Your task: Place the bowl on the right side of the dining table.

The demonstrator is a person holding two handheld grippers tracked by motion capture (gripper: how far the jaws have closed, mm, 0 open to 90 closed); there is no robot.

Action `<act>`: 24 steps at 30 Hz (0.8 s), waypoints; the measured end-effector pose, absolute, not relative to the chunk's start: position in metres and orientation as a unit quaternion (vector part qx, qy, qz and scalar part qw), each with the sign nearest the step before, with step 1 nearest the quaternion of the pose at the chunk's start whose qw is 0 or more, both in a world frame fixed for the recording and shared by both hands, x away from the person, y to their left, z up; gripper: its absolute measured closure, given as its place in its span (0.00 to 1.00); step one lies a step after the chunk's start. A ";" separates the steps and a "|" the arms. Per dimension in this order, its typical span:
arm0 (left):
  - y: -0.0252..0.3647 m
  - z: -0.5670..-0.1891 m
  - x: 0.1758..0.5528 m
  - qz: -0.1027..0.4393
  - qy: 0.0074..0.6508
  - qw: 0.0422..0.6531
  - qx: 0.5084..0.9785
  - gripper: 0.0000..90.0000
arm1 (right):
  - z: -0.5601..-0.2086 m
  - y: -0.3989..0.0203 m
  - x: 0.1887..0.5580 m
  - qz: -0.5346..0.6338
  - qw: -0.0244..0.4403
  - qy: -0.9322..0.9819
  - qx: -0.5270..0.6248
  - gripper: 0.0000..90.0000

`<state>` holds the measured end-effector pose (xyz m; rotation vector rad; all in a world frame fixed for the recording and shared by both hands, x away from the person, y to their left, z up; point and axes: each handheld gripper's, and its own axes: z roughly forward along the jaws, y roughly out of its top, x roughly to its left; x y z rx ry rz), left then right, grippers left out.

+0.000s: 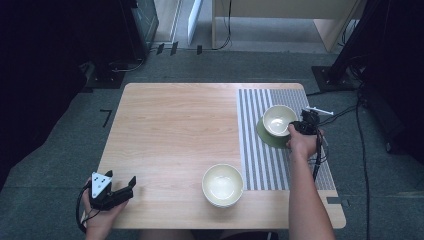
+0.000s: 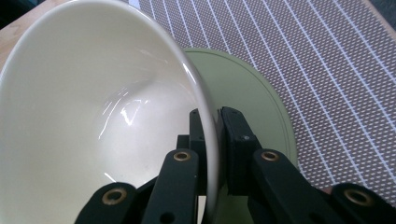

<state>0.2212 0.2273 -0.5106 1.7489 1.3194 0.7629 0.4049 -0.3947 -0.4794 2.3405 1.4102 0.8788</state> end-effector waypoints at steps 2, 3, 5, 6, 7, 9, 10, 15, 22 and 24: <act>0.227 -0.511 0.221 0.302 0.521 0.399 0.691 0.14 | -0.479 -0.396 0.407 0.300 0.118 0.479 0.817 0.94; 0.227 -0.511 0.221 0.302 0.521 0.399 0.691 0.14 | -0.480 -0.397 0.407 0.298 0.113 0.476 0.819 0.94; 0.227 -0.511 0.221 0.302 0.521 0.399 0.691 0.14 | -0.480 -0.399 0.408 0.297 0.104 0.469 0.825 0.94; 0.227 -0.511 0.221 0.302 0.521 0.399 0.691 0.14 | -0.480 -0.400 0.409 0.297 0.100 0.467 0.827 0.94; 0.227 -0.511 0.221 0.302 0.521 0.400 0.691 0.14 | -0.480 -0.401 0.409 0.295 0.100 0.466 0.828 0.94; 0.227 -0.511 0.221 0.301 0.522 0.400 0.691 0.14 | -0.480 -0.401 0.410 0.292 0.100 0.467 0.829 0.94; 0.228 -0.511 0.221 0.301 0.522 0.401 0.691 0.14 | -0.480 -0.400 0.411 0.291 0.099 0.466 0.830 0.94; 0.228 -0.511 0.221 0.300 0.522 0.401 0.690 0.14 | -0.480 -0.403 0.410 0.290 0.091 0.458 0.835 0.94; 0.227 -0.511 0.221 0.301 0.521 0.400 0.691 0.14 | -0.481 -0.407 0.410 0.291 0.081 0.456 0.837 0.94; 0.227 -0.511 0.221 0.301 0.522 0.399 0.691 0.14 | -0.482 -0.408 0.409 0.296 0.079 0.452 0.838 0.92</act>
